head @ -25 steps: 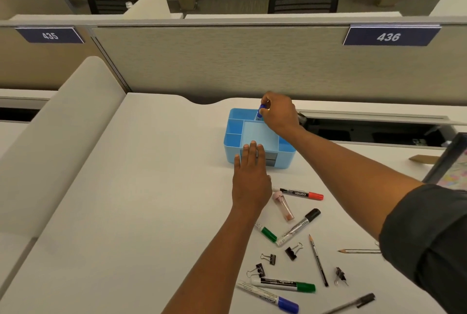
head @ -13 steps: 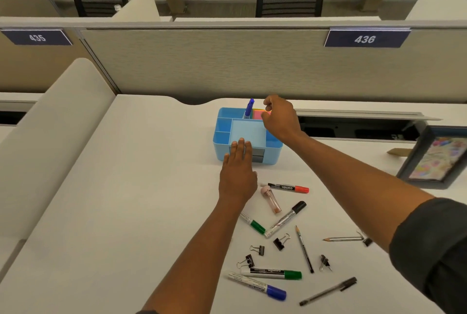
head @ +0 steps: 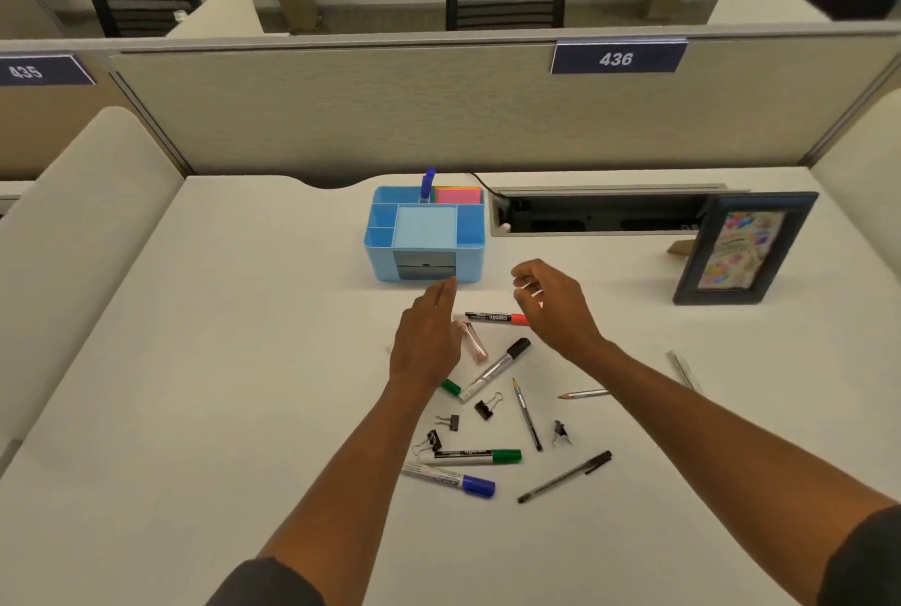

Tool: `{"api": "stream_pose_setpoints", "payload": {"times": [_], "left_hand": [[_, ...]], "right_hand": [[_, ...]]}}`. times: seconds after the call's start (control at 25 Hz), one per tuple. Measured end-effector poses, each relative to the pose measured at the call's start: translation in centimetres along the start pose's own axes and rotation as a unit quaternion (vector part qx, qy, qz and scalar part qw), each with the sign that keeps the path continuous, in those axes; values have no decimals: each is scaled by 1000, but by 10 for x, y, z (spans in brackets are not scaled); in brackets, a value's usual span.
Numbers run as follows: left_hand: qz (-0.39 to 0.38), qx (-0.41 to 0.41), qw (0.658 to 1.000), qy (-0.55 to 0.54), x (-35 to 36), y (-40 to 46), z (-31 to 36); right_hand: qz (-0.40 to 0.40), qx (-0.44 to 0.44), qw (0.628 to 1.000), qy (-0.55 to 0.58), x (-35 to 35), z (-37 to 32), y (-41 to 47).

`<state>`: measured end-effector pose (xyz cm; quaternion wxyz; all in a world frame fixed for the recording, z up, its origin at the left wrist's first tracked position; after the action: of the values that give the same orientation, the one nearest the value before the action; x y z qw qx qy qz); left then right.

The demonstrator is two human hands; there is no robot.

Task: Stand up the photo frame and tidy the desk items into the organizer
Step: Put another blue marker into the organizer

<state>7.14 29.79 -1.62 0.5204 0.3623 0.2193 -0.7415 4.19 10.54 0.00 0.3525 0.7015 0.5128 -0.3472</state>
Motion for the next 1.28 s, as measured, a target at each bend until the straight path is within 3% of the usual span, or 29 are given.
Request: {"api": "stream_pose_setpoints", "payload": {"times": [0.32,0.6,0.72,1.12,1.28], "left_hand": [[-39,55,998,-9,51,-54,34],[-97,139,984,-47,110,-66,86],[-107,169,979,-47,128,-65,110],[-154,251,956,7,171,-55,160],[-209,340,914,70,201,-46,187]], "right_hand": [[2,1,1000,6,-3,46,-86],[83,149,983,-66,-26,105,-152],[108,205,957,-171,-43,135,-172],[46,282,945,-157,-59,177,-195],[22,276,952,-127,-64,184,-204]]}}
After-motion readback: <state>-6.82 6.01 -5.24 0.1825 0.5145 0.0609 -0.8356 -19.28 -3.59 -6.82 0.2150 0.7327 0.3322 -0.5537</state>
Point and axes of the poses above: each hand's wrist, its own y-axis towards the middle knuckle, its own x-axis out of the palm, z = x × y, the point moved 1 cm from there along y, towards the middle knuckle, and after that the axes turned 15 degrees about -y, right-handed, at the moved point
